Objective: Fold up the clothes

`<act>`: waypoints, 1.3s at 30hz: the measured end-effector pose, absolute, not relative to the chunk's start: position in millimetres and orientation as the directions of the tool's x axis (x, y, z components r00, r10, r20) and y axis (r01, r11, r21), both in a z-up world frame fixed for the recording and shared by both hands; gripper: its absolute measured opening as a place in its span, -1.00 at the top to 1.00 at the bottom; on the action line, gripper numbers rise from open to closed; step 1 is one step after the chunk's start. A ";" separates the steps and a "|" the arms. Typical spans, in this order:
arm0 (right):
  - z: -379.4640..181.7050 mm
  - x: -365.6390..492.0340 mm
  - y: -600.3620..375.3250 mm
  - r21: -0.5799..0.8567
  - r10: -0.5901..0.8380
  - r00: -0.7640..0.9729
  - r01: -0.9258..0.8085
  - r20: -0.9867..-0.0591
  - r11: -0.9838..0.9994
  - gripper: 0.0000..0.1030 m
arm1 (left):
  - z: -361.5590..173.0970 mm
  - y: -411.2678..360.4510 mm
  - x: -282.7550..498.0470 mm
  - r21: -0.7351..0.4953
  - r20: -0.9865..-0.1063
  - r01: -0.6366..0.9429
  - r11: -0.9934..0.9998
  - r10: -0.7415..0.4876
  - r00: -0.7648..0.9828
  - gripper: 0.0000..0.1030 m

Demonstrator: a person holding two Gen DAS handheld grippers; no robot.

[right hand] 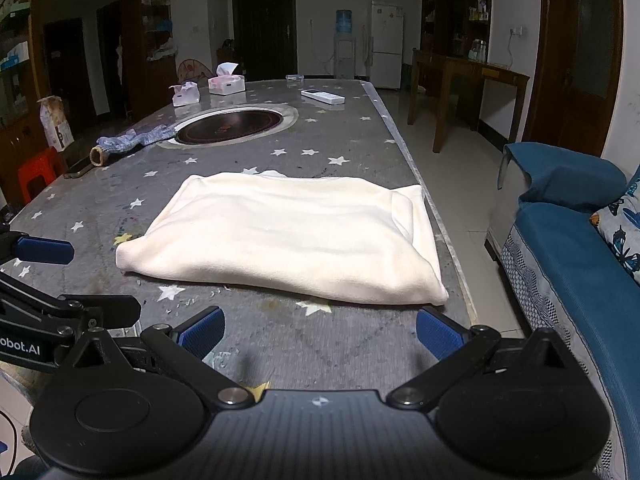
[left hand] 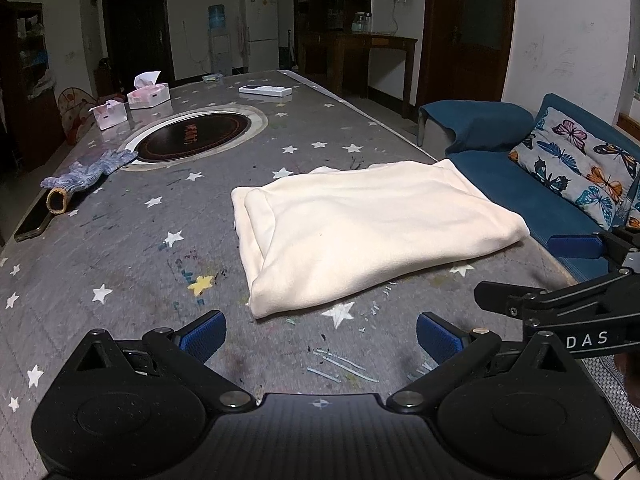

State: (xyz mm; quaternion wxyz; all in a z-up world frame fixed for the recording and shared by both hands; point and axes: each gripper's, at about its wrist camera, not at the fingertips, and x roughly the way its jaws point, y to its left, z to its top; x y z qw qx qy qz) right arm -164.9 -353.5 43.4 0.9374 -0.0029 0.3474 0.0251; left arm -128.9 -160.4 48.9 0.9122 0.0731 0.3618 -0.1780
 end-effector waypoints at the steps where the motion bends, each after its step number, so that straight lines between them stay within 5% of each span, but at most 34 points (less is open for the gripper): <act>1: 43.4 -163.8 -353.7 0.012 0.046 0.757 -0.050 -0.652 0.999 -1.00 | 48.7 -160.9 -127.9 0.005 -0.687 0.378 0.926 -0.271 0.674 -1.00; 39: 42.6 -139.9 -353.8 0.016 0.055 0.739 -0.060 -0.671 0.998 -1.00 | 48.5 -164.6 -108.2 0.015 -0.703 0.371 0.928 -0.254 0.665 -1.00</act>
